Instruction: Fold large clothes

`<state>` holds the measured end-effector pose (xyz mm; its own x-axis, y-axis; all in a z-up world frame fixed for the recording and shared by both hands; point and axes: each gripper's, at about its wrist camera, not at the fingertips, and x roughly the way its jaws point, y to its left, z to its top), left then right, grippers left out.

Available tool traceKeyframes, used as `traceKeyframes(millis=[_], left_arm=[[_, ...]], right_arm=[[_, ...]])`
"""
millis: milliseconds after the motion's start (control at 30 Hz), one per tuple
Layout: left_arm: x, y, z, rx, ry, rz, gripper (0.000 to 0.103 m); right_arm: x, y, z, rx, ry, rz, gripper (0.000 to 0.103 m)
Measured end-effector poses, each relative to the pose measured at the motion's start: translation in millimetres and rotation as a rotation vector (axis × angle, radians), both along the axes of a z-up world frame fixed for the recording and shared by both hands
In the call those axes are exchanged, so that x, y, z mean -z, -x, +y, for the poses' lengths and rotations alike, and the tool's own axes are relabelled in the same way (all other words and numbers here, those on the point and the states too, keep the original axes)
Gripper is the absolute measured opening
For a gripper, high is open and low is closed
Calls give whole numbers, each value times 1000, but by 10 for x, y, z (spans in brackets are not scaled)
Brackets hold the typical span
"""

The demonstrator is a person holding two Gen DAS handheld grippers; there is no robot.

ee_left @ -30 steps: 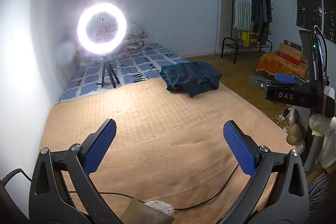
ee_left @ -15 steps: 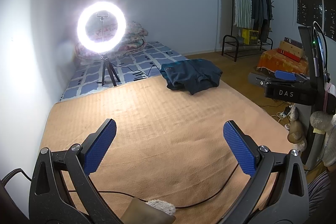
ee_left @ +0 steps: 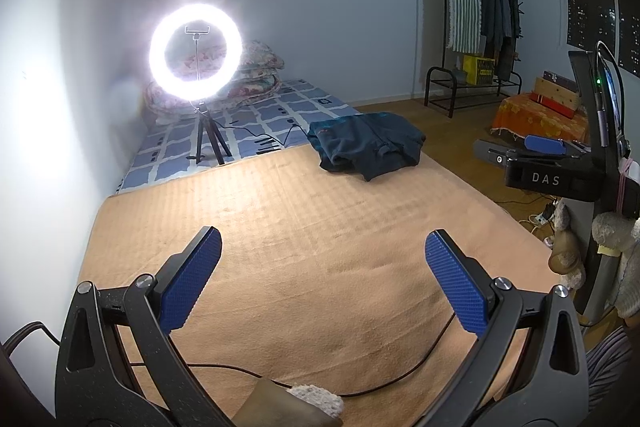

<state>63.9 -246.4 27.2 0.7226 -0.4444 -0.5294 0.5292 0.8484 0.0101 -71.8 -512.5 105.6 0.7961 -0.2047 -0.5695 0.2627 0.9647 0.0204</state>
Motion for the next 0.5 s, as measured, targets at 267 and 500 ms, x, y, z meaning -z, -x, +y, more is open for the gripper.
traceKeyframes(millis=[267, 500], left_arm=[[-23, 40, 12, -16, 0, -16, 103], [-61, 90, 45, -27, 3, -54, 103]], right_arm=[[27, 8, -3, 1, 3, 2, 103], [37, 10, -5, 1, 5, 3, 103]])
